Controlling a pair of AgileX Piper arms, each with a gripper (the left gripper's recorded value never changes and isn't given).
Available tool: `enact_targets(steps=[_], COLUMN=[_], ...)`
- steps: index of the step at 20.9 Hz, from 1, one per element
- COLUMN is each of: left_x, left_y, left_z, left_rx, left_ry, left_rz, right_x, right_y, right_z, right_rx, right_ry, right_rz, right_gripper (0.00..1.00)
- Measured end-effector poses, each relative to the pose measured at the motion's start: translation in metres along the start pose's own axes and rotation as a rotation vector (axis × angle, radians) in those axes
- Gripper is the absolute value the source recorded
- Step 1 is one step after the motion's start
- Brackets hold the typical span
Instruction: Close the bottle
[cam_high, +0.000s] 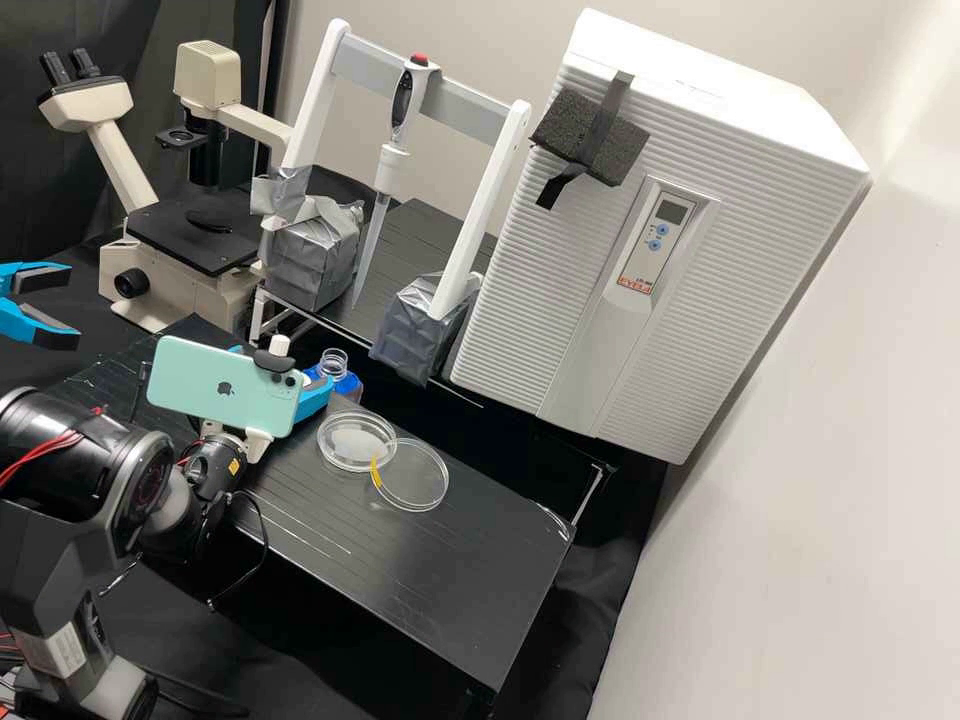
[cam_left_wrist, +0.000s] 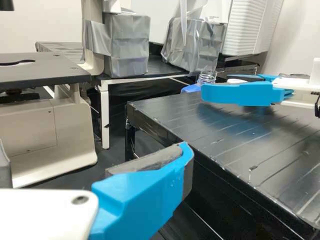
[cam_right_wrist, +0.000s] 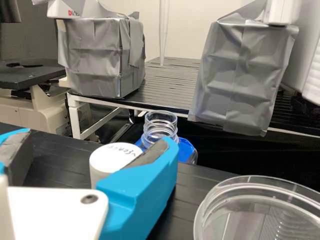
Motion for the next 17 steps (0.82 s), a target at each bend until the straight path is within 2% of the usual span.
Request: enact_targets(steps=[11,17], left_x=[0.0003,-0.0003], left_y=[-0.0015,0.0001], left_z=[0.0014,0.0026], left_rx=[-0.003,0.005], left_ry=[-0.005,-0.006], left_rz=[-0.004,0.001], right_x=[0.0000,0.0000], right_y=[0.0008,0.0008], right_z=[-0.0008,-0.0008], right_rx=[0.000,0.000], right_ry=[0.009,0.009], right_rz=[0.008,0.008], right_gripper=[0.00,0.00])
